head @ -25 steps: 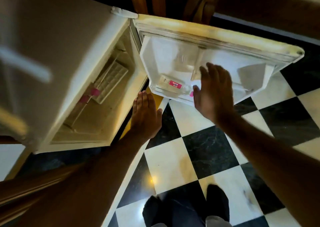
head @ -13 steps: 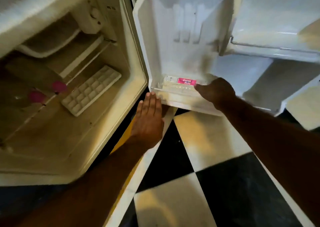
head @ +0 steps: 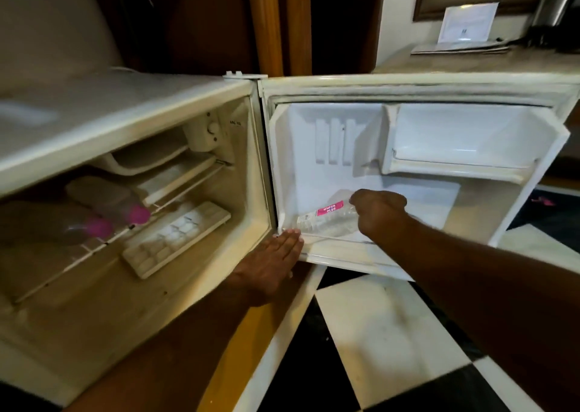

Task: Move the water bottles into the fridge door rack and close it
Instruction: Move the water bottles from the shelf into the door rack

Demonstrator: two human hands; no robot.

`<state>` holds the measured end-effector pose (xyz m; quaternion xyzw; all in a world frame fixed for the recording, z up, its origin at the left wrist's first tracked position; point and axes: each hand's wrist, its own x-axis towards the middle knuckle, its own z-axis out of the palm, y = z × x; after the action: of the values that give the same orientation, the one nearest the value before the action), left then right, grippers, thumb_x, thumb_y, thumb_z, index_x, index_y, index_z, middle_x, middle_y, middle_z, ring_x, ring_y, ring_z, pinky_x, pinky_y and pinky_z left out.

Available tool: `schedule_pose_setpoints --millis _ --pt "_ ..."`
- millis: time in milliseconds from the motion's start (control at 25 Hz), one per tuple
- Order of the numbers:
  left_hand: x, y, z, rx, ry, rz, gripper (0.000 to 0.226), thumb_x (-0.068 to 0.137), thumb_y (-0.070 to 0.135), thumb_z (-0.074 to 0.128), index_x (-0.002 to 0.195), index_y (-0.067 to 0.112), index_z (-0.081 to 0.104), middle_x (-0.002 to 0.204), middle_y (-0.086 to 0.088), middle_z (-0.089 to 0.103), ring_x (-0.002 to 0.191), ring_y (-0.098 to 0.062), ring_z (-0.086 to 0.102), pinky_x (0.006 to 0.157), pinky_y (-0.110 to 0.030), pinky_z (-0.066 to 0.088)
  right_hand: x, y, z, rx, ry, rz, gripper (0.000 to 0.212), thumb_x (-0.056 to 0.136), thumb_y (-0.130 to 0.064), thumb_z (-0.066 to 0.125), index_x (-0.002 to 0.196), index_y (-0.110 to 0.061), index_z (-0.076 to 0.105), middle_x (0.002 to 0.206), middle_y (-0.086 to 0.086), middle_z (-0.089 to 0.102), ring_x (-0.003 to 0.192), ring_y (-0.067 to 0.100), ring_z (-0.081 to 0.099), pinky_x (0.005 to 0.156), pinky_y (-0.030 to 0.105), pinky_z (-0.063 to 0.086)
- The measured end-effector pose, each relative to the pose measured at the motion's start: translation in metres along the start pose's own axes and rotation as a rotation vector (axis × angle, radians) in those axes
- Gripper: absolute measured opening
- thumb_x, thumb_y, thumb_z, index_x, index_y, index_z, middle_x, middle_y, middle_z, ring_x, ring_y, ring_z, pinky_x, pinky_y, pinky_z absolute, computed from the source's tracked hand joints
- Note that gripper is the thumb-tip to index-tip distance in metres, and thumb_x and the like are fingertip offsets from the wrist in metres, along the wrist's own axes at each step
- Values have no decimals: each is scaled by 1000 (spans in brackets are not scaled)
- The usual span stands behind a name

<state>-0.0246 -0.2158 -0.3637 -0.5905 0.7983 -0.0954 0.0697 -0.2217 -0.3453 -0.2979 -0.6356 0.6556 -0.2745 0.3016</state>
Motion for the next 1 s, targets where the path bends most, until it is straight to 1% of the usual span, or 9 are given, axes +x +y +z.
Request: schedule_pose_setpoints --millis 80,160,320,440,600,680,800,920,1000 --pt "-1 -1 -4 15 48 38 64 98 29 28 149 9 -5 159 -13 -7 145 -25 -10 119 -42 3 -2 -23 6 410 181 206 40 79 -13 70 115 -7 53 121 13 60 114 33 60 88 32 48" --pt "-6 -5 -5 52 116 69 62 98 27 26 149 7 -2 159 -15 -3 145 -27 -9 119 -43 3 -2 -40 14 656 220 108 54 64 -2 80 111 -6 54 99 -1 65 96 20 68 79 21 55" --pt "-31 -25 -5 122 113 51 62 96 27 29 149 5 3 158 -18 3 146 -29 -3 118 -43 -2 -7 -66 31 324 -1 -235 41 64 -4 81 102 -9 66 99 4 67 94 23 66 82 30 55" --pt "-55 -43 -9 175 49 -120 66 95 32 26 148 5 -2 158 -18 -1 145 -30 -6 116 -42 -7 -9 -70 39 275 44 -301 38 63 -7 81 97 -11 64 95 4 64 94 27 66 78 32 53" --pt "-89 -59 -28 221 81 -405 64 92 27 26 147 3 6 157 -20 10 145 -34 2 114 -48 -10 -3 -74 40 241 74 -376 58 63 -27 88 111 -8 61 110 14 67 102 32 64 92 41 52" --pt "-107 -75 -43 213 149 -596 63 87 22 33 145 4 17 152 -22 24 141 -37 14 114 -55 0 -7 -80 47 218 120 -385 61 69 -36 84 116 -6 59 113 18 66 108 36 61 95 43 49" --pt "-128 -93 -59 281 195 -872 65 72 23 52 133 4 34 130 -26 42 123 -44 34 109 -62 17 -31 -97 54 169 371 -386 59 77 -38 71 123 -6 51 126 22 55 118 42 50 97 50 43" --pt "-144 -105 -67 310 187 -1080 63 65 28 63 121 5 44 113 -25 52 103 -40 47 92 -54 40 -68 -120 66 48 587 -845 51 78 -31 67 119 -8 49 121 23 52 109 40 50 88 45 43" --pt "-146 -112 -68 260 99 -1139 70 66 32 70 124 5 43 120 -23 49 107 -37 46 88 -47 43 -93 -146 89 28 374 -1081 45 81 -29 68 118 -10 52 117 18 54 103 32 53 81 40 47"
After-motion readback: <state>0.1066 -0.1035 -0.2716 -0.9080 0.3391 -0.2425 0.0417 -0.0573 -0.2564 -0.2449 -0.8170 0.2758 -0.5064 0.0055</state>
